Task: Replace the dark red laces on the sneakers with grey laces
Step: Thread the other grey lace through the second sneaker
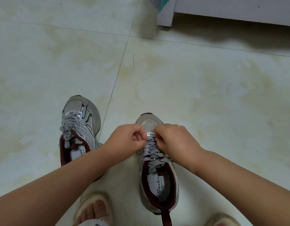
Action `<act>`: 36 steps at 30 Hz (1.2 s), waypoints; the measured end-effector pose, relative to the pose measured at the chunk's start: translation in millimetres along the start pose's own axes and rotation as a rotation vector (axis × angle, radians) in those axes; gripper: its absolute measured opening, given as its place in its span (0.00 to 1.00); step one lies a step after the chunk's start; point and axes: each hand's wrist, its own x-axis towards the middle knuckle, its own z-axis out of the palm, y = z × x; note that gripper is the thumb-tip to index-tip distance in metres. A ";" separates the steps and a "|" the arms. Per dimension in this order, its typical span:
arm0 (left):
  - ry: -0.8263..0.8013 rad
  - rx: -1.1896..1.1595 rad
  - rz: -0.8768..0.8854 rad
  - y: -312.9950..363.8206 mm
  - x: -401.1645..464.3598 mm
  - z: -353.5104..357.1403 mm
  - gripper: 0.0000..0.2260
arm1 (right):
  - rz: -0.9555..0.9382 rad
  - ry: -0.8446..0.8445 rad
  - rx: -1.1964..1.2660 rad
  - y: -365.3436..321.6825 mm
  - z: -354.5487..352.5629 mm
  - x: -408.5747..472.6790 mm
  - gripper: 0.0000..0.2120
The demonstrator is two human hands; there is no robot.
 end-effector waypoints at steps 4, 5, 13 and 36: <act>0.069 0.253 0.046 4.9 0.1 6.4 0.12 | -0.076 -0.013 -0.045 2.1 1.0 3.1 0.06; 0.102 0.317 0.050 6.8 0.5 9.0 0.10 | -0.081 -0.003 -0.037 2.1 2.2 2.9 0.06; 0.168 0.218 0.033 -0.8 -0.2 13.2 0.06 | 0.152 0.005 0.345 5.7 2.8 1.8 0.03; 0.168 0.090 0.020 -6.5 -15.9 17.0 0.14 | 0.236 -0.062 0.545 13.7 5.8 3.8 0.07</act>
